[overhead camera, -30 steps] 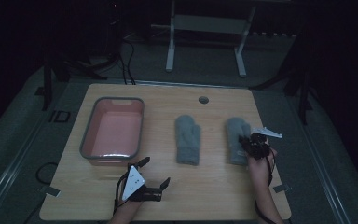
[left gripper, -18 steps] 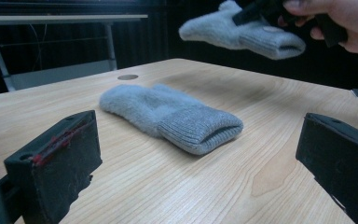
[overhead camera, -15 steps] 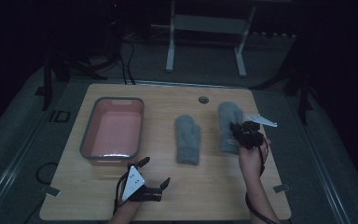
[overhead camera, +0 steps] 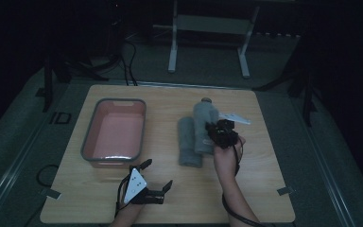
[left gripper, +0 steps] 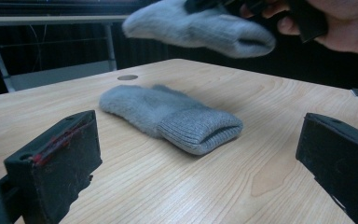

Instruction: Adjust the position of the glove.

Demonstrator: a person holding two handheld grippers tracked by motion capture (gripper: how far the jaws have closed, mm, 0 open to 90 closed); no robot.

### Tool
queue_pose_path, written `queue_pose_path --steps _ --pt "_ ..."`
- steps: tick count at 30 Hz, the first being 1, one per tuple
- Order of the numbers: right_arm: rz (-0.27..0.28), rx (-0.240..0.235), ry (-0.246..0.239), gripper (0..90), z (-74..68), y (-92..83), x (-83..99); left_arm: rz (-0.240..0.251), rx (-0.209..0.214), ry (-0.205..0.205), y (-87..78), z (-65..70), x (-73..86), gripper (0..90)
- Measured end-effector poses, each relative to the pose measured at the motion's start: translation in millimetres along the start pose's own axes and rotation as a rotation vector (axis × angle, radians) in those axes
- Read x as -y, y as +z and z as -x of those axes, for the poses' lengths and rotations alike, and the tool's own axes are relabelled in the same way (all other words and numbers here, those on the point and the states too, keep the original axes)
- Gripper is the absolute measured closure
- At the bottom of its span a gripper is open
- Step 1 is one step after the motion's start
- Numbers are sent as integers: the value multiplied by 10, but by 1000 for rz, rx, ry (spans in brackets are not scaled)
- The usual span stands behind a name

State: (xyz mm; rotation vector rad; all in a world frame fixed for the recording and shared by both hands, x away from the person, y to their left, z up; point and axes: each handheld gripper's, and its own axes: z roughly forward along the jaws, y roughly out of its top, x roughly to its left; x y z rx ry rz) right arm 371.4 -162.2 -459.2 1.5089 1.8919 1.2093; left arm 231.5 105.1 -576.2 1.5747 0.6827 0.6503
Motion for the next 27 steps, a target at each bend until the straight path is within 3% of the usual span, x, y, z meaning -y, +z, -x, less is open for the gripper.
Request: queue_pose_path --steps 7,15,22,25,27 --pt "-41 -4 -2 826 -249 218 153 -1 3 4 -1 1 0 2" --pt "-115 11 17 824 -306 490 416 -3 3 4 -1 1 0 2" --pt "-133 26 10 814 -277 593 532 -3 4 3 0 1 -1 2" --pt "-136 11 -6 757 -275 587 522 -5 6 0 1 -2 -2 2" --pt "-125 19 -34 666 -293 547 495 -9 3 1 5 2 -4 2"
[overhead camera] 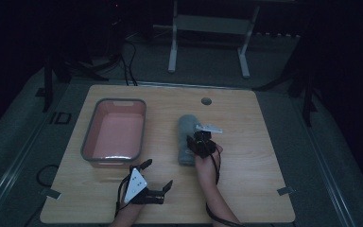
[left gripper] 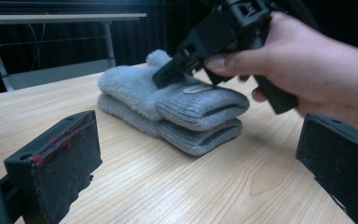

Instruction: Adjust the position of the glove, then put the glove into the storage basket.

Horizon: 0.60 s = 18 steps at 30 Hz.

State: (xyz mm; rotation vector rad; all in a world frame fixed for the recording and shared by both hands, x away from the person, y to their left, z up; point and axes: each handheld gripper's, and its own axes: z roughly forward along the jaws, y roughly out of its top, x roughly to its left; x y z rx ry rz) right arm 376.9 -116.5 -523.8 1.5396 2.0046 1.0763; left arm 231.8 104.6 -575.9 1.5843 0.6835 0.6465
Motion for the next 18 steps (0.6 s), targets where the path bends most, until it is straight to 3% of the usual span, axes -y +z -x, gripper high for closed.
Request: queue_pose_path --steps 1,3,4,6,7,8,9,12,13,15,17,18 --pt "1 11 -21 624 -9 -26 -16 0 0 0 0 0 0 2" --pt "1 11 -21 624 -9 -26 -16 0 3 3 0 -1 0 2" --pt "36 -23 -27 450 11 -149 -78 1 14 -24 -5 -31 2 2" --pt "73 -38 -47 320 20 -235 -118 -1 14 -31 -5 -42 2 2" --pt "73 -38 -47 320 20 -235 -118 -1 14 -31 -5 -42 2 2" --pt "113 -59 -111 180 26 -318 -147 -3 7 -19 -1 -25 0 2" --pt "134 -61 -116 147 29 -352 -157 -12 5 -8 6 -14 -5 2" --pt "153 -86 -118 129 52 -400 -168 -26 14 -6 20 6 -12 2" --pt "112 -75 -150 136 77 -439 -179 -32 25 -9 22 4 -14 2" --pt "91 -107 -146 137 118 -470 -180 -52 18 -22 28 12 -23 2" --pt "116 -115 -188 136 180 -523 -176 -86 22 -40 43 19 -53 2" --pt "127 -92 -215 137 213 -554 -176 -91 34 -51 51 18 -76 2"
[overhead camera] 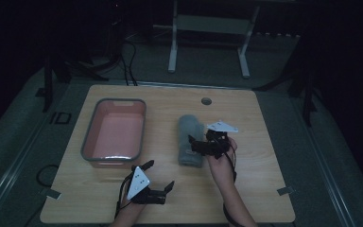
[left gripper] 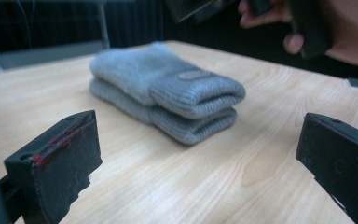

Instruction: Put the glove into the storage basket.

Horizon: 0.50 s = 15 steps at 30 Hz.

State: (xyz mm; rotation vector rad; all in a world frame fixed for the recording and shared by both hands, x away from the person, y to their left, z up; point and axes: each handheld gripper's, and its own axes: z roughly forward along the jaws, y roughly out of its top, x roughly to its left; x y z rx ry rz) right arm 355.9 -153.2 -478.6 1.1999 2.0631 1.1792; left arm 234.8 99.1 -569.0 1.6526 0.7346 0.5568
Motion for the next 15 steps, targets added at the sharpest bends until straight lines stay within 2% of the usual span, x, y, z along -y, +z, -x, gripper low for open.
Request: queue_pose_path --steps 1,5,7,10,12,13,15 --pt "11 1 -26 137 34 -32 1 -16 3 -6 7 -1 -32 2" --pt "5 -26 -58 139 192 -143 5 -69 38 -27 19 -30 -225 2" --pt "18 -45 -66 139 268 -196 7 -51 61 -50 17 -55 -368 2" --pt "32 -47 -79 145 368 -257 0 -51 76 -26 56 -79 -600 2" --pt "10 -56 -60 151 445 -286 -21 -62 70 -17 118 -114 -731 2" --pt "4 -53 -50 151 465 -295 -28 -67 84 -6 152 -144 -791 2" --pt "8 -50 -26 182 513 -324 -43 -86 79 25 226 -190 -892 2"
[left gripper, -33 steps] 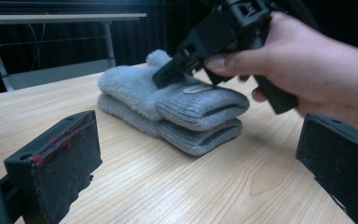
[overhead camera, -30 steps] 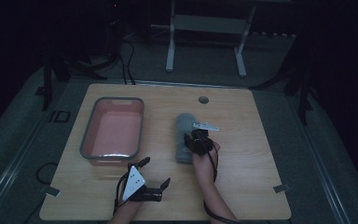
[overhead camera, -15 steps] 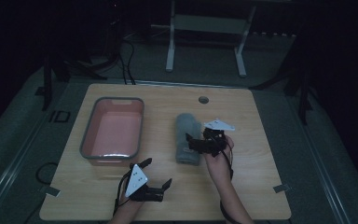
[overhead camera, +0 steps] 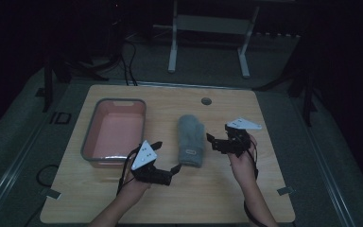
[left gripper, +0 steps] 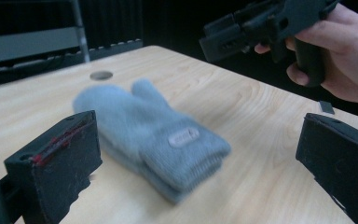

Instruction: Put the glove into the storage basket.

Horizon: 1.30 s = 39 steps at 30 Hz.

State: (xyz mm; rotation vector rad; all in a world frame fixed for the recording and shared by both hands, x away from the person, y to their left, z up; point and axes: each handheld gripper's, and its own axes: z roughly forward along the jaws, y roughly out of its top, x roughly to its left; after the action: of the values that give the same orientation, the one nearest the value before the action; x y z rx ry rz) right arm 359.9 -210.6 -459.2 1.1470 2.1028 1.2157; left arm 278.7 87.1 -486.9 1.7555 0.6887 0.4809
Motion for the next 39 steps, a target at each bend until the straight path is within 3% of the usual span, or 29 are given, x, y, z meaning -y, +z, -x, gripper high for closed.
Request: queue_pose_path --steps 4,6,8,9,12,14,16,17,18,19,20,23,26,29,31,34,36,39 --pt "3 -8 60 143 85 -34 -34 -30 18 -27 144 -110 -152 2" --pt "-15 -36 57 129 105 -21 -48 -50 24 -52 247 -158 -216 2" --pt "-35 -33 55 129 110 10 -55 -70 16 -65 338 -200 -254 2" --pt "-46 -35 49 128 110 31 -53 -84 17 -95 398 -233 -269 2" --pt "-57 -41 62 157 131 114 -34 -143 0 -156 588 -321 -288 19" --pt "-69 -21 47 253 146 174 -22 -187 4 -186 709 -375 -280 64" --pt "-97 -26 57 303 173 257 -12 -232 30 -226 831 -430 -252 66" --pt "-115 -41 57 359 181 302 -3 -250 25 -234 879 -450 -236 88" --pt "-128 -48 68 360 187 350 9 -257 6 -243 920 -471 -218 151" --pt "-140 -48 71 369 189 399 24 -261 6 -252 953 -503 -196 158" --pt "-161 -73 79 418 192 451 37 -274 5 -269 985 -535 -174 159" --pt "-200 -132 120 452 201 594 91 -315 -26 -289 1076 -598 -103 228" --pt "-226 -171 157 462 205 718 158 -355 -28 -292 1151 -635 -19 285" --pt "-259 -176 156 460 174 821 215 -380 -33 -326 1215 -685 87 334" --pt "-290 -169 139 444 159 898 263 -409 -13 -372 1271 -712 171 335" --pt "-329 -169 150 416 174 991 329 -426 -12 -380 1323 -717 234 334" --pt "-349 -172 159 401 178 1047 361 -436 -3 -421 1363 -737 271 329" --pt "-354 -199 173 406 198 1097 379 -454 2 -446 1414 -773 315 287"
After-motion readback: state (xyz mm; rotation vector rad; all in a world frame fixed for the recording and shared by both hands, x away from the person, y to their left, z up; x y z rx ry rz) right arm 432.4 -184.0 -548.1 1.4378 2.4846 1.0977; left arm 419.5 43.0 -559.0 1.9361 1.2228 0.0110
